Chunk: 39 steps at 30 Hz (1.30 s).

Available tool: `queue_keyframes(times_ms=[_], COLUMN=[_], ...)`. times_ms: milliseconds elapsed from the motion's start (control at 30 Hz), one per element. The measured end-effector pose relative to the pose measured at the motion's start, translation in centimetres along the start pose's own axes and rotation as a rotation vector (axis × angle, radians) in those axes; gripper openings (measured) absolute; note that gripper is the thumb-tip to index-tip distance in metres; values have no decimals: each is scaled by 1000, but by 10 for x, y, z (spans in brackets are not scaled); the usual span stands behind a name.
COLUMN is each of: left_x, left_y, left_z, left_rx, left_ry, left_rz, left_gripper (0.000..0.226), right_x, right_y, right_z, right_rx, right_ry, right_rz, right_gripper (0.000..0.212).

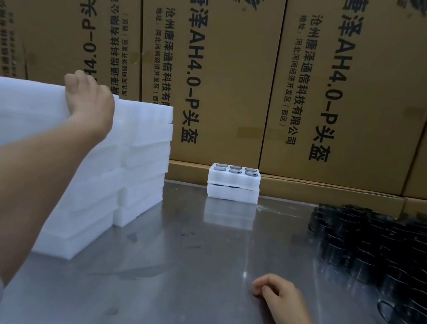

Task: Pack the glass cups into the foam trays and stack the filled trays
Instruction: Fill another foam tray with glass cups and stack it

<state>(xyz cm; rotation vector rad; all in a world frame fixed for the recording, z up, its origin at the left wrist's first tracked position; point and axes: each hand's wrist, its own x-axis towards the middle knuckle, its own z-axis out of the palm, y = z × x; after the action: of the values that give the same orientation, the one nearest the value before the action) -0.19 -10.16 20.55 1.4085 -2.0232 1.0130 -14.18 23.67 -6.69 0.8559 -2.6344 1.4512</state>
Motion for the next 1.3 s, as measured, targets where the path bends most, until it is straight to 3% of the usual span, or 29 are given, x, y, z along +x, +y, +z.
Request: queue_keyframes(times_ms=[133, 267, 367, 467, 567, 667, 733, 867, 1033, 1100, 1167, 1233, 1300], left_x=[-2, -9, -39, -108, -189, -249, -273, -290, -274, -247, -218, -200, -198], left_y=[-3, 2, 15, 36, 61, 96, 121, 155, 168, 168, 170, 176, 182], left_z=[-10, -39, -66, -78, -63, -36, -17, -17, -35, -23, 3, 38, 64], left_rx=[-86, -285, -496, -775, -1015, -1175, -1173, -1132, -1641, -1824, -1863, -1794, -1759], left_ry=[60, 288, 494, 553, 451, -19, -161, -171, -157, -132, -245, -505, -791], left_rz=[50, 163, 335, 605, 811, 899, 875, 796, 760, 506, 151, -77, -132], left_gripper=[22, 26, 29, 34, 35, 36, 37, 36, 47, 46, 45, 50, 61], right_x=[-1, -1, 0, 2, 4, 7, 8, 10, 6, 6, 5, 4, 4], right_y=[-1, 0, 2, 2, 4, 10, 12, 11, 9, 10, 10, 8, 5], right_z=[-1, 0, 0, 0, -4, -12, -18, -20, -18, -18, -16, -11, -5], right_rx=[-20, -25, -19, 61, 257, 417, 491, 523, 507, 497, 478, 445, 370], right_ry=[-4, -9, -15, 20, 177, 347, 403, 488, 536, 529, 491, 442, 385], right_rz=[-14, -11, -13, -12, 41, 113, 163, 202, 195, 243, 275, 266, 218], right_gripper=[42, 42, 43, 43, 38, 28, 23, 20, 13, 9, 9, 13, 15])
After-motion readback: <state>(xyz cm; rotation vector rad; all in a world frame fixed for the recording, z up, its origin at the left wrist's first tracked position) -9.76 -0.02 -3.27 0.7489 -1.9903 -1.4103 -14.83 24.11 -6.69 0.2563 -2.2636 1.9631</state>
